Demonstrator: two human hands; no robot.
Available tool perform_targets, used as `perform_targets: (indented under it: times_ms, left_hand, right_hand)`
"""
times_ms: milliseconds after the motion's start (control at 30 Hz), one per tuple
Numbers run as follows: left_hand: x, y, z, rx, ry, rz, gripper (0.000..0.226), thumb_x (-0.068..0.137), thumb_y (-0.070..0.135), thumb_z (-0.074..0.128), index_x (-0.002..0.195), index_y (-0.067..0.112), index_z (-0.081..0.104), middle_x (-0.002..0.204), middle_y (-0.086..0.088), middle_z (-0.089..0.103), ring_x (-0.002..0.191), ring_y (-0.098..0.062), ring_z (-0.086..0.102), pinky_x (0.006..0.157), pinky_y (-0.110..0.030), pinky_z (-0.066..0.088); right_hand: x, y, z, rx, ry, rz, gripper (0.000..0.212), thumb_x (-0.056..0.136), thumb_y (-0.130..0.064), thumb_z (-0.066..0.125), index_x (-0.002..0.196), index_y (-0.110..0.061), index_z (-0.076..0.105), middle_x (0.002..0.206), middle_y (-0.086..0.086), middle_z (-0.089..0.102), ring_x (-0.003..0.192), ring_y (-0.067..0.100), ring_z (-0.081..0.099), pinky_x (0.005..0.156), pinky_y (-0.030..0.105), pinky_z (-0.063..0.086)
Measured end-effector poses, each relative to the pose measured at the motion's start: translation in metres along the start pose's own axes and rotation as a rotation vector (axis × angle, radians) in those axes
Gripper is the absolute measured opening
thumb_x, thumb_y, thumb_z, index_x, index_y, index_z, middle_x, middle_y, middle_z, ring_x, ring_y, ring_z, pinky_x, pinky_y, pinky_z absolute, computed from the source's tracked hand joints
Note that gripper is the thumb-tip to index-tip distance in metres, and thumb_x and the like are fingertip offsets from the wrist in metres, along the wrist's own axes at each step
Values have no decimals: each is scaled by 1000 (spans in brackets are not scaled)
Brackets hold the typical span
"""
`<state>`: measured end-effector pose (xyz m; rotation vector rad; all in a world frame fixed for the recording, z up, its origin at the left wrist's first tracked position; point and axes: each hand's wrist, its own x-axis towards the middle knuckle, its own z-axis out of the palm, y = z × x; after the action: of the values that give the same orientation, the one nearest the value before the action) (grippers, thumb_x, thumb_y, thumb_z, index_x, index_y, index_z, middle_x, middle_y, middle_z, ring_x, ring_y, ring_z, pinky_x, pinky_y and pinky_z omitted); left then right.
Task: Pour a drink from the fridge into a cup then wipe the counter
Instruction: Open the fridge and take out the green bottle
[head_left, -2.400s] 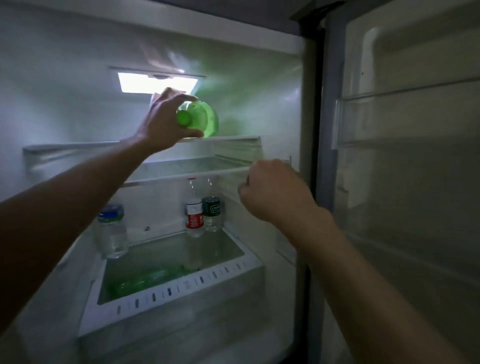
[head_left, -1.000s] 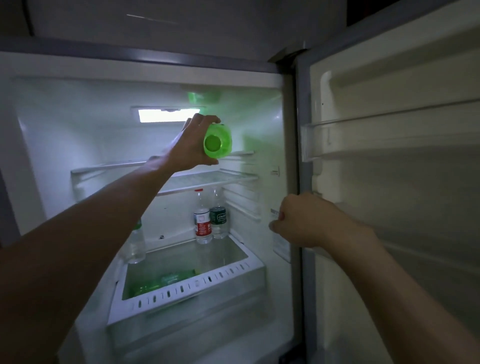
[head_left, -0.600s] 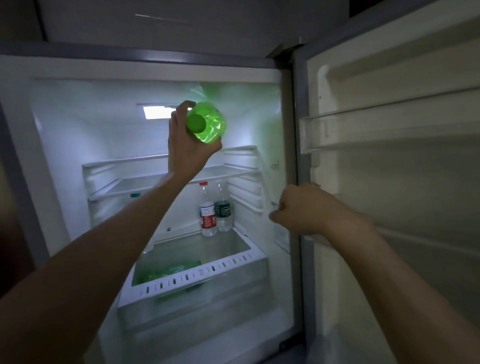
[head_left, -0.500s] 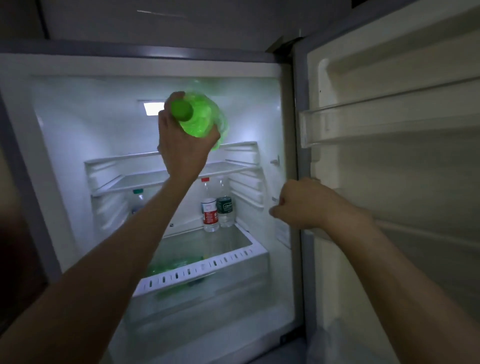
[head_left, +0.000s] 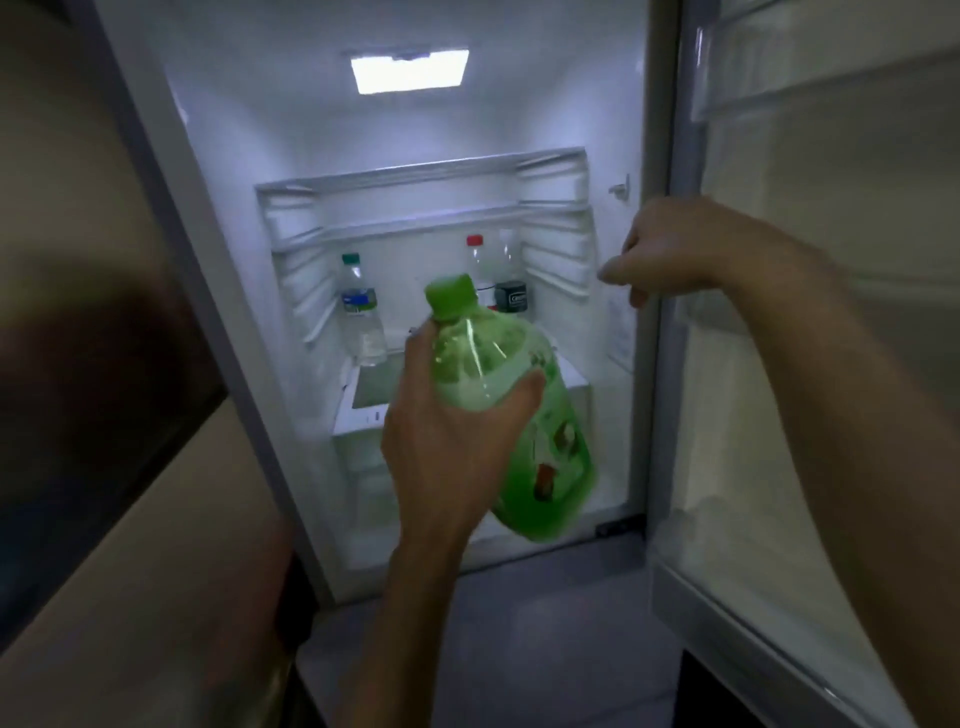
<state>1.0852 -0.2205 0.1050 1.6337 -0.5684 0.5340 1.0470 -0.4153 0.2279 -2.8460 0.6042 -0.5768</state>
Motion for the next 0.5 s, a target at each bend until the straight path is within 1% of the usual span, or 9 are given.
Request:
perform_targets:
  times_ms: [67, 133, 200, 233, 300, 333, 400, 467, 500]
  left_hand:
    - [-23, -14, -8, -1, -102, -41, 71, 56, 54, 77, 121, 42, 52, 105, 19, 67, 96, -4, 64, 87, -39, 55]
    - [-45, -22, -16, 18, -170, -90, 77, 53, 58, 77, 124, 43, 52, 105, 18, 68, 96, -3, 65, 85, -39, 57]
    - [-64, -24, -25, 41, -197, -110, 80, 52, 60, 77, 126, 44, 51, 107, 19, 68, 98, -3, 65, 85, -39, 57]
    - [-73, -23, -29, 49, -202, -113, 80, 53, 60, 78, 126, 44, 51, 108, 20, 68, 99, -3, 65, 86, -39, 56]
    - [-86, -19, -39, 60, -219, -115, 80, 53, 60, 78, 126, 42, 50, 110, 20, 67, 100, -3, 64, 87, -39, 55]
    - [-91, -16, -43, 70, -238, -116, 79, 54, 59, 79, 125, 43, 50, 110, 21, 67, 100, -2, 64, 88, -38, 55]
    - [-102, -9, -53, 84, -286, -111, 74, 56, 53, 83, 121, 45, 49, 108, 25, 65, 97, 5, 61, 86, -30, 54]
    - [-113, 0, -62, 86, -320, -100, 68, 58, 48, 85, 115, 49, 48, 103, 28, 64, 94, 12, 58, 80, -21, 51]
    - [-119, 5, -66, 87, -338, -97, 69, 58, 49, 85, 115, 50, 46, 102, 29, 63, 93, 13, 58, 78, -19, 49]
  right_hand:
    - [2, 1, 0, 36, -2, 9, 25, 89, -33, 62, 85, -8, 65, 71, -2, 70, 67, 14, 61, 76, 33, 49]
    - [2, 0, -2, 73, -20, 26, 24, 90, -32, 63, 86, -8, 65, 71, -1, 72, 67, 12, 63, 74, 31, 49]
    - [-1, -2, -4, 102, -27, 43, 22, 90, -28, 62, 81, -9, 68, 72, 0, 73, 68, 11, 64, 68, 29, 46]
    - [-3, -4, -4, 110, -15, 57, 21, 90, -26, 61, 80, -9, 69, 72, 1, 73, 70, 11, 65, 67, 28, 46]
    - [-8, -9, -4, 95, 27, 81, 18, 87, -21, 59, 81, -8, 70, 70, 0, 73, 72, 15, 67, 72, 29, 50]
    - [-12, -12, -4, 75, 51, 75, 17, 85, -18, 59, 83, -7, 71, 71, 1, 73, 72, 17, 67, 74, 31, 53]
    - [-23, -17, -7, 51, 111, 49, 20, 80, -14, 58, 89, -3, 72, 79, 8, 74, 72, 23, 67, 74, 34, 55]
    - [-38, -21, -12, 100, 173, 25, 27, 81, -15, 57, 95, 4, 71, 90, 18, 73, 80, 32, 68, 77, 40, 56]
    - [-47, -22, -13, 120, 213, 8, 29, 84, -16, 57, 96, 6, 71, 94, 21, 73, 85, 35, 68, 80, 41, 56]
